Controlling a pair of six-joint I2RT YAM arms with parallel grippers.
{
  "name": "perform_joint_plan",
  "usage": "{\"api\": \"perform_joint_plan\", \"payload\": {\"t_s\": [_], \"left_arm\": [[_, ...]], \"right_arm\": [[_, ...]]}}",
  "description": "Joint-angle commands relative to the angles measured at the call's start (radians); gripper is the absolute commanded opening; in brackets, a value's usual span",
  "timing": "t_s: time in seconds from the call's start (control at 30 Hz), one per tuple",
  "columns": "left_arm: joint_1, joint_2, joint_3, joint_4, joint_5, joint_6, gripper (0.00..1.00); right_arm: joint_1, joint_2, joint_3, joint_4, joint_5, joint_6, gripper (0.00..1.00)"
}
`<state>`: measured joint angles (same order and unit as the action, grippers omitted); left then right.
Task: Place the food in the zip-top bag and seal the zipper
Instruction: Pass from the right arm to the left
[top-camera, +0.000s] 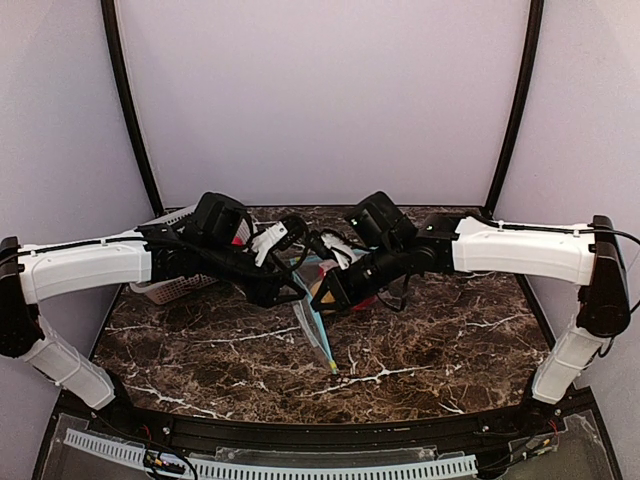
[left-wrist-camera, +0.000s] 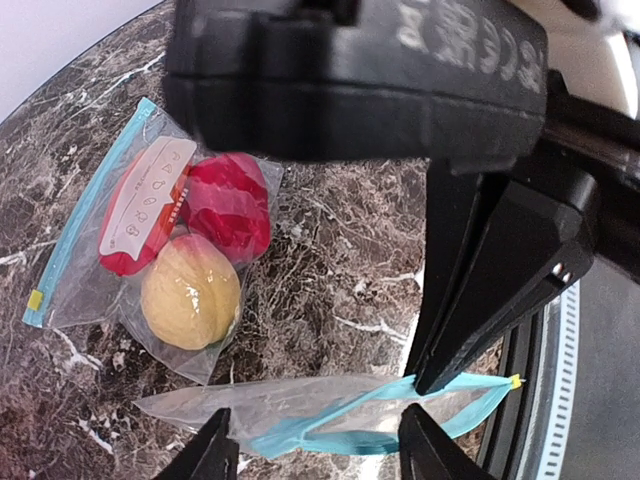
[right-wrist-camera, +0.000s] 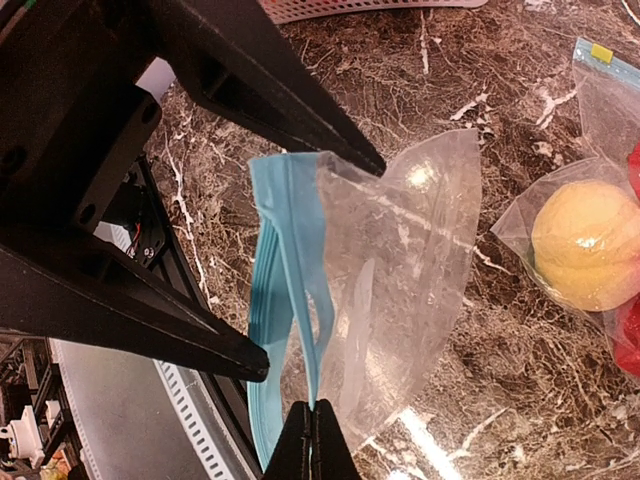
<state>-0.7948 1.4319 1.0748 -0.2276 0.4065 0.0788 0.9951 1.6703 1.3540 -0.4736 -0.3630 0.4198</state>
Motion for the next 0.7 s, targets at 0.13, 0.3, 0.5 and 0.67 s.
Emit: {"api": "perform_joint_plan", "payload": {"t_s": [0.13,0.3,0.5,0.67], "left_arm": [[-0.013,-0.001,0.022,-0.069,-0.008,0.042,0.4],[-0.018,0.003,0.021,-0.074,-0.008,0.047,0.29],[-0.027,0.005,0.02,-0.092,-0.021,0.057,0.11],[-0.032,-0.003,0.006,-0.104,-0.044,0.045,0.01]], "right_arm": [[0.011,0.019,0.036,-0.005,-0.001,-0.015,0.0],[0.012,0.026,0.04,-0.015,0.003,-0.022,0.0],[0.014,0.029,0.055,-0.024,0.025,-0.024,0.0],[0.015,0.021,0.065,-0.027,0.069,-0.021,0.0]]}}
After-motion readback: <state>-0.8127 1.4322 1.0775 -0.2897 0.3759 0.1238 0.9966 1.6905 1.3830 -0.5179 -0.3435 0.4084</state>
